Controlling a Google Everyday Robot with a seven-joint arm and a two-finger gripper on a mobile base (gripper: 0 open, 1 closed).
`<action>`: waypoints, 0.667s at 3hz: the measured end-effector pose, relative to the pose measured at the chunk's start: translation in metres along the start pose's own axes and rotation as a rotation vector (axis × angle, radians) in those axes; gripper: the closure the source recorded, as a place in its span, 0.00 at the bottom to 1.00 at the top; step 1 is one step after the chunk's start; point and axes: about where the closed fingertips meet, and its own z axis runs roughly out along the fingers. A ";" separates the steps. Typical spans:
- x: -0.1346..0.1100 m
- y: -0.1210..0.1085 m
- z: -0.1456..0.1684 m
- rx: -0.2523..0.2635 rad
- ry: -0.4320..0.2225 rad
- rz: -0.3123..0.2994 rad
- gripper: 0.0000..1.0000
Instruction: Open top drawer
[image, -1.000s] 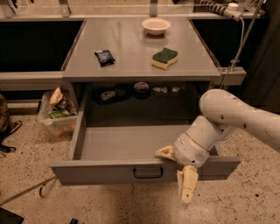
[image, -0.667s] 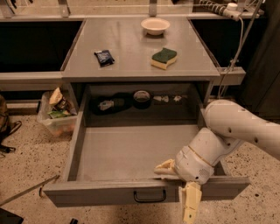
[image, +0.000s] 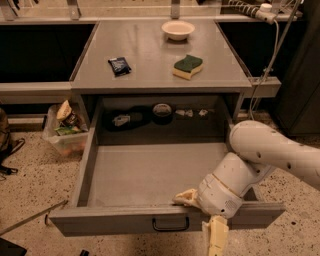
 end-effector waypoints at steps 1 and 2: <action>-0.002 0.021 0.009 -0.014 -0.027 0.007 0.00; -0.002 0.021 0.009 -0.014 -0.027 0.007 0.00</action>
Offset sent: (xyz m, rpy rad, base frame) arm -0.1339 0.0076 0.0179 0.1263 0.1179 -0.0515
